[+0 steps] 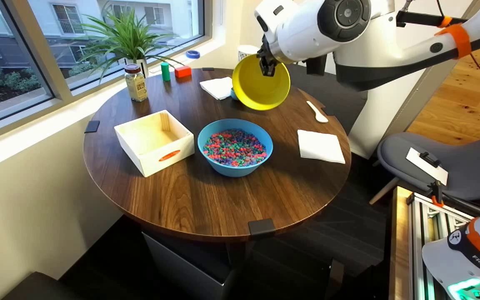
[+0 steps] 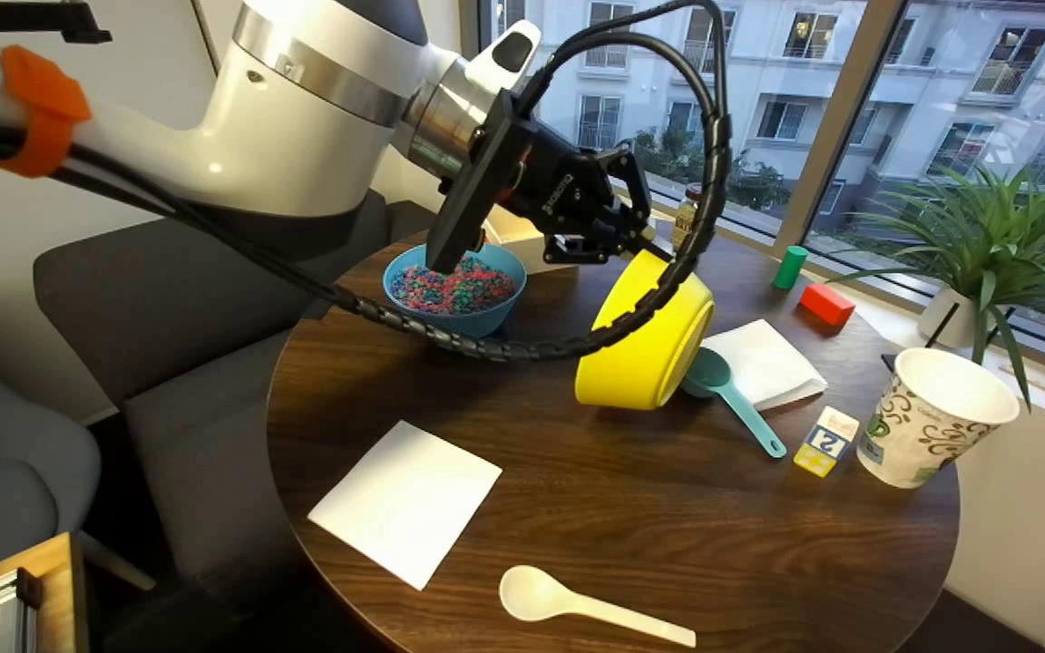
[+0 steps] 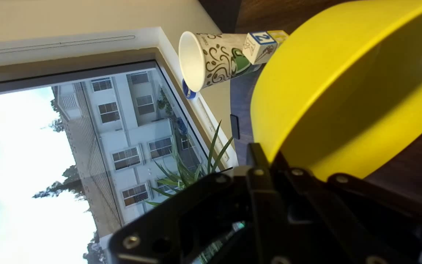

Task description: Pick up the yellow bowl and place it upside down on the table

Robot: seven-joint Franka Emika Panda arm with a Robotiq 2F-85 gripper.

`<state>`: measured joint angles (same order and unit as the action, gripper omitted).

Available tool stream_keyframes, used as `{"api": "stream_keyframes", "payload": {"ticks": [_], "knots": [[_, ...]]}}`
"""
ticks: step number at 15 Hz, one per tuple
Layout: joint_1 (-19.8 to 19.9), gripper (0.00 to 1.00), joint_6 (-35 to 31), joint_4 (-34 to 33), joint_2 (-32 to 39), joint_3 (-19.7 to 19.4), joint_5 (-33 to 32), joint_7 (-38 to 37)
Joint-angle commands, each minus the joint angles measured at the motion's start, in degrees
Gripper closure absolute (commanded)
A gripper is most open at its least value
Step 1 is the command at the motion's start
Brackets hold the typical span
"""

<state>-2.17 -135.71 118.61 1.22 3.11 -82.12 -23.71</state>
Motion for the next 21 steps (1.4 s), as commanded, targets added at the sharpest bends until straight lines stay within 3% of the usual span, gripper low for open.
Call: {"api": "stream_keyframes", "payload": {"ticks": [1, 8, 9, 14, 21], "knots": [[-0.28, 0.94, 0.13, -0.06, 0.2, -0.11, 0.16, -0.68], [-0.33, 0.94, 0.16, -0.11, 0.38, -0.07, 0.16, -1.67], [-0.64, 0.99, 1.59, 0.04, 0.33, 0.18, -0.96, -1.22], [-2.78, 0.99, 9.87, 0.92, 0.34, 2.06, -10.2, 1.75], [-5.32, 0.99, 18.77, 4.06, 2.05, 4.51, -15.4, 2.69]]}}
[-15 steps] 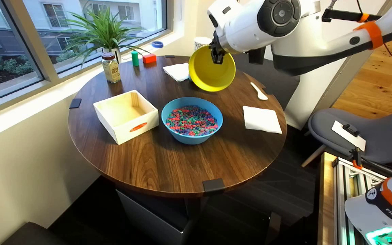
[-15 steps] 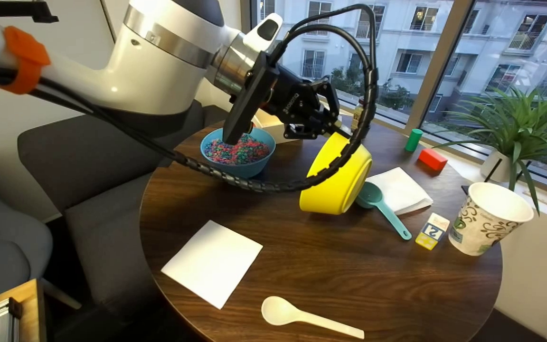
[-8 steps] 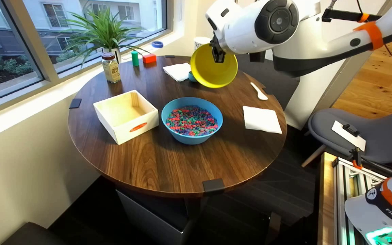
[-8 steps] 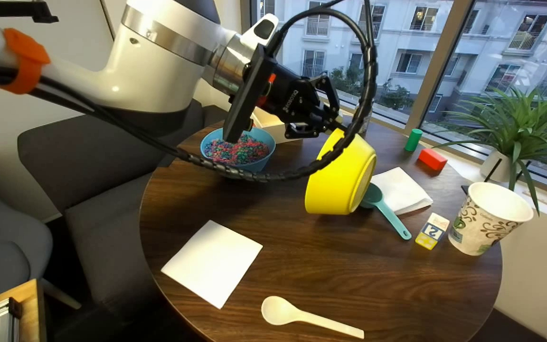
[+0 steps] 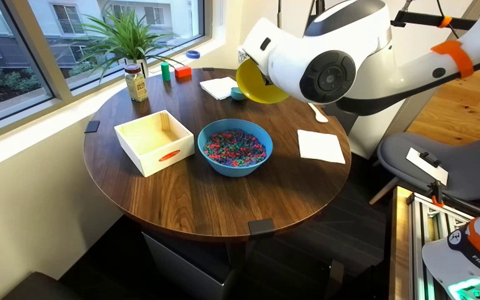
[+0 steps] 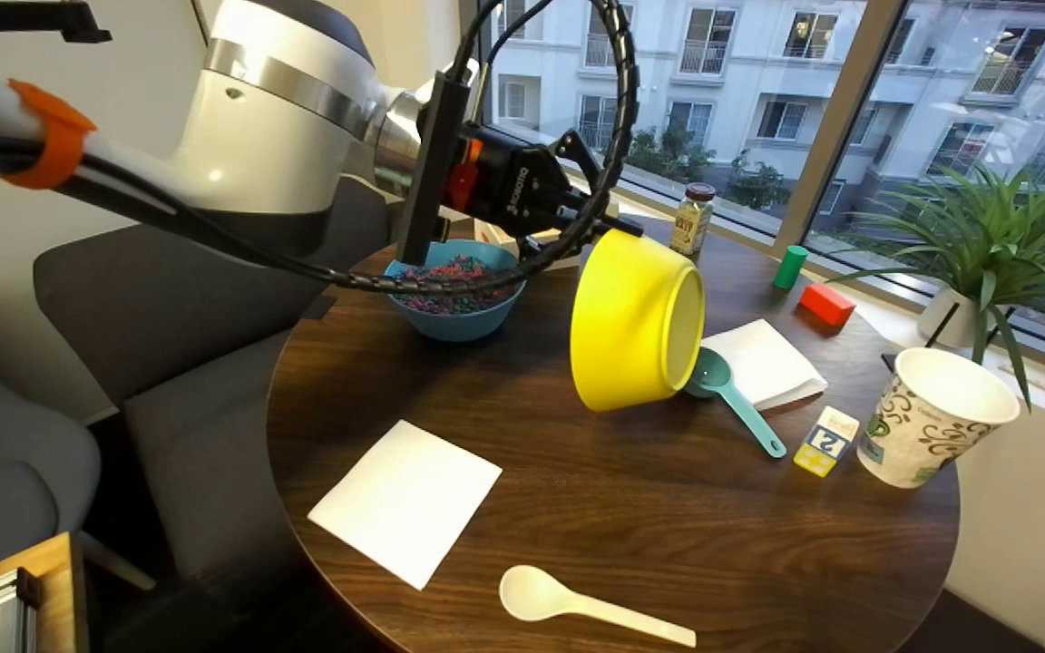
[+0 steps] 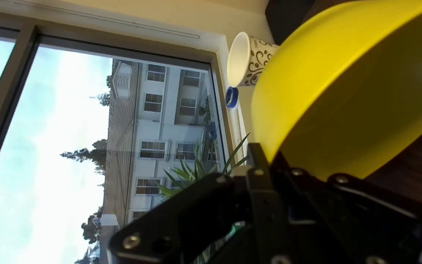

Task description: Pick up the yellow bowl and place it upside down on the table

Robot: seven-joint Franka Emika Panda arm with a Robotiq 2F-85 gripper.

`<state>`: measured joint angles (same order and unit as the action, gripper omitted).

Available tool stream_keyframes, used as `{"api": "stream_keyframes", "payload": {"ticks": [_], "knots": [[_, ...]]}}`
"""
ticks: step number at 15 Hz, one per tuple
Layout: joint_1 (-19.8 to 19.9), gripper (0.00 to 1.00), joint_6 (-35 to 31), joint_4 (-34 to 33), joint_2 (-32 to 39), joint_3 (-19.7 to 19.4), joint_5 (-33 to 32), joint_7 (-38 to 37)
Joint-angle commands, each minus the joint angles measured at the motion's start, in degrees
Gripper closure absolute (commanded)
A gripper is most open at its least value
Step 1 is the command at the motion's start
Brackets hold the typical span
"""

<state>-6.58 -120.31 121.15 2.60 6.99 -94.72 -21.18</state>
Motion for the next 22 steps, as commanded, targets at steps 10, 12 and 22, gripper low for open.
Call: {"api": "stream_keyframes", "payload": {"ticks": [10, 12, 22], "knots": [[-2.5, 0.99, 10.55, 2.74, 4.63, 2.2, -5.96, 0.12], [-2.64, 0.99, 11.04, 2.61, 5.12, 2.39, -6.03, 0.17], [-3.79, 0.99, 13.69, 2.2, 6.96, 3.09, -7.6, 0.6]]}}
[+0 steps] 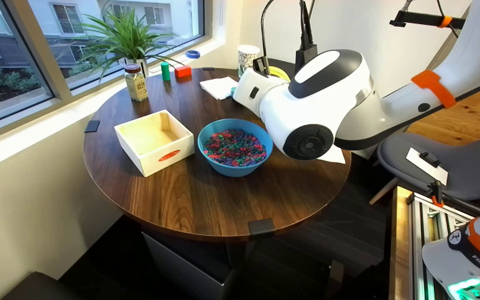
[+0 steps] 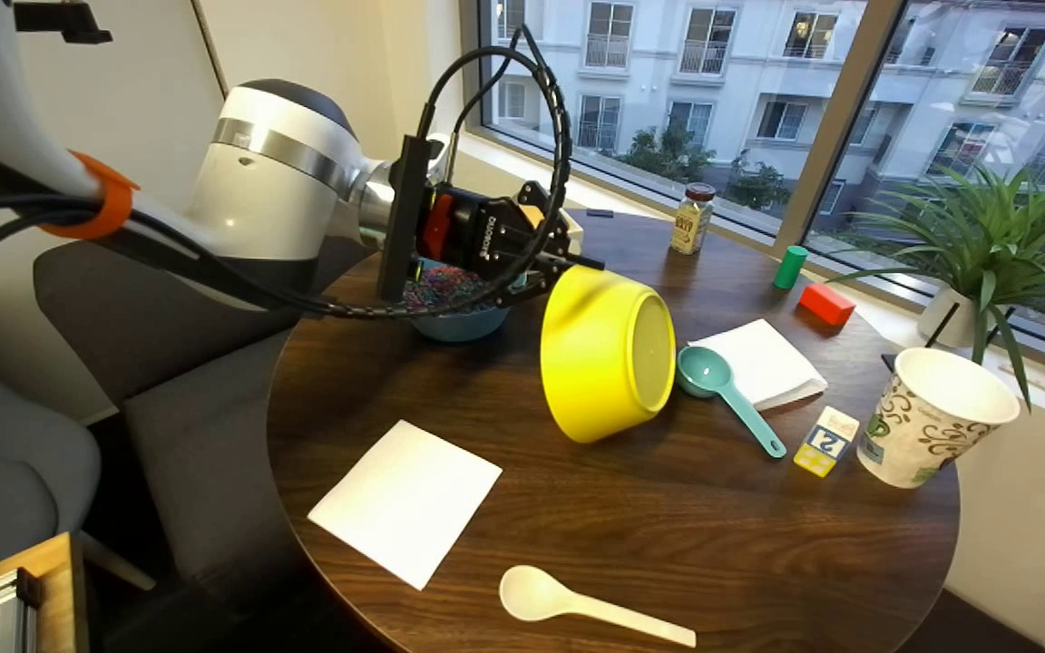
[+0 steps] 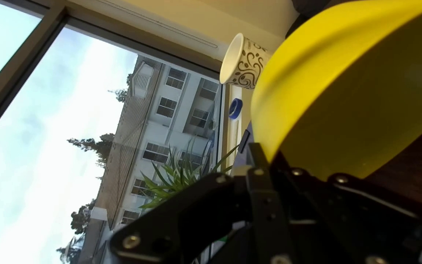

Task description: Pick up the yellow bowl and place it upside down on the table

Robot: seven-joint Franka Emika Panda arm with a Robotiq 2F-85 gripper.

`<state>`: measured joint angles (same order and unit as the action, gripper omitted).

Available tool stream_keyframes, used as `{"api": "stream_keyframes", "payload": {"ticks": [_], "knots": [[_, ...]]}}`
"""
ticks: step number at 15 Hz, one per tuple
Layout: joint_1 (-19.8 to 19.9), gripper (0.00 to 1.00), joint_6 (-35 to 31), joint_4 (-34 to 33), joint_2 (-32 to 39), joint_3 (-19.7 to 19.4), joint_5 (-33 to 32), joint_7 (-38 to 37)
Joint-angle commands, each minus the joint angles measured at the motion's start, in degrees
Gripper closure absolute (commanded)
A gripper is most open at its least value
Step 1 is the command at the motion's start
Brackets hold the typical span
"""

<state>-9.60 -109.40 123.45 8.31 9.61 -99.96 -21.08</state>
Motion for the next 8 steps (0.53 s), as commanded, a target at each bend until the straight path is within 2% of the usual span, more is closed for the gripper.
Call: {"api": "stream_keyframes", "payload": {"ticks": [1, 8], "knots": [[-0.9, 0.99, 3.45, -0.03, 1.6, 0.55, -3.28, 0.62], [-0.96, 0.99, 5.13, 0.02, 3.26, 0.93, -7.09, 0.93]]}}
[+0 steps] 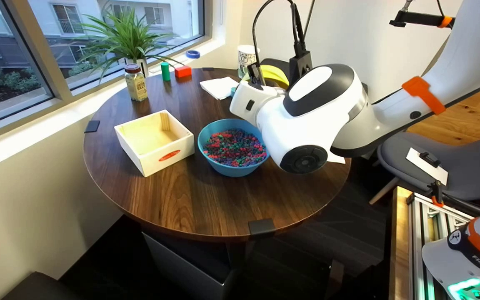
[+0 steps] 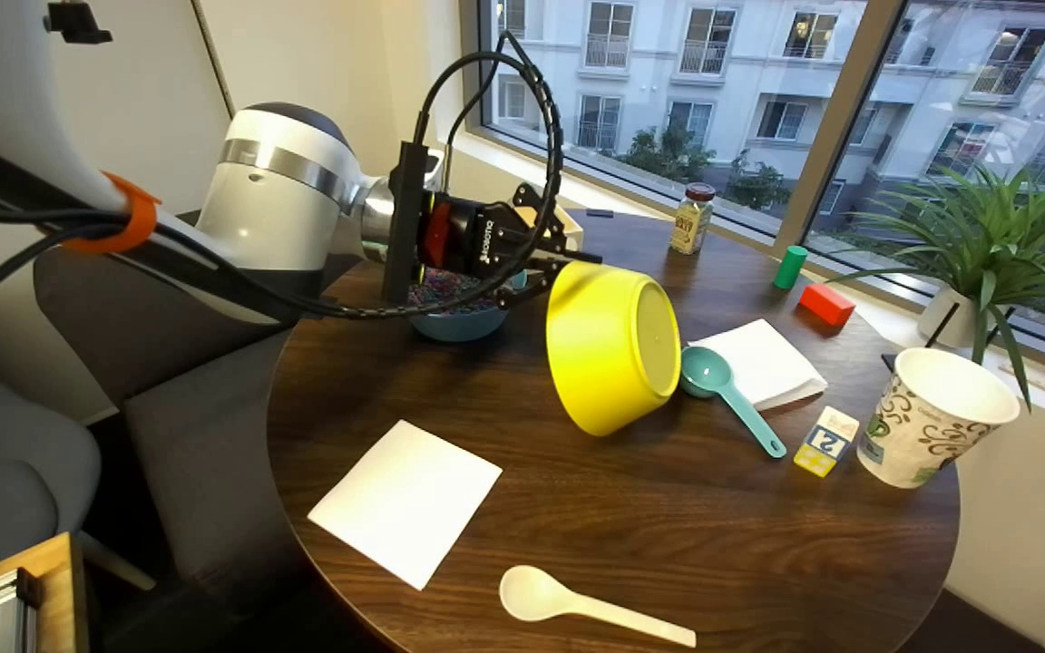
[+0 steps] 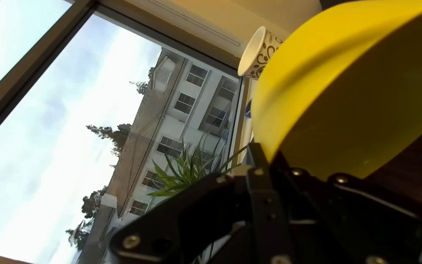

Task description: Pick up the yellow bowl and place it upside down on the table

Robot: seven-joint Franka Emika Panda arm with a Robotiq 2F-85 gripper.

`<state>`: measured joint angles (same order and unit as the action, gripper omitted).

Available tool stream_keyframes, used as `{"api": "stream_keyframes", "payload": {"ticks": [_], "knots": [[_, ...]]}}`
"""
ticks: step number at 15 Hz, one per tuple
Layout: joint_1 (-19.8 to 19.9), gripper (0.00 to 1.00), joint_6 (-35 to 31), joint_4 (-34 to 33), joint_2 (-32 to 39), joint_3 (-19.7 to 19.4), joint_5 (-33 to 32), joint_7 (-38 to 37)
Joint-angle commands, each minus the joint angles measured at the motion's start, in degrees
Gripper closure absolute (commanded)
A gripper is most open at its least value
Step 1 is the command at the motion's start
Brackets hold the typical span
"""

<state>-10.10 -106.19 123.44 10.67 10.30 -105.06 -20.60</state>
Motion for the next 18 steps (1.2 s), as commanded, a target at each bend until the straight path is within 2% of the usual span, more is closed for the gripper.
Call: {"api": "stream_keyframes", "payload": {"ticks": [1, 2, 3, 4, 6, 7, 10, 12, 13, 14, 15, 18], "knots": [[-0.47, 0.98, 1.95, -0.12, 1.06, 0.31, -1.81, 0.28], [-0.5, 0.98, 2.06, -0.23, 1.17, 0.38, -1.58, 0.17], [-0.53, 0.94, 2.17, -0.31, 1.23, 0.43, -1.46, 0.17], [-0.53, 0.83, 2.16, -0.38, 1.26, 0.48, -1.43, 0.17], [-0.51, 0.77, 2.23, -0.54, 1.3, 0.53, -1.44, 0.17], [-0.5, 0.62, 2.28, -0.61, 1.29, 0.57, -1.45, 0.21], [-0.44, 0.53, 2.12, -0.85, 1.33, 0.57, -1.58, 0.18], [-0.38, 0.56, 1.98, -0.89, 1.33, 0.53, -1.57, 0.21], [-0.33, 0.49, 1.9, -0.9, 1.32, 0.5, -1.52, 0.25], [-0.25, 0.33, 1.75, -0.96, 1.31, 0.46, -1.36, 0.25], [-0.2, 0.21, 1.68, -1.04, 1.33, 0.44, -1.26, 0.18], [-0.02, 0.01, 1.31, -1.21, 1.45, 0.35, -1.14, -0.04]]}}
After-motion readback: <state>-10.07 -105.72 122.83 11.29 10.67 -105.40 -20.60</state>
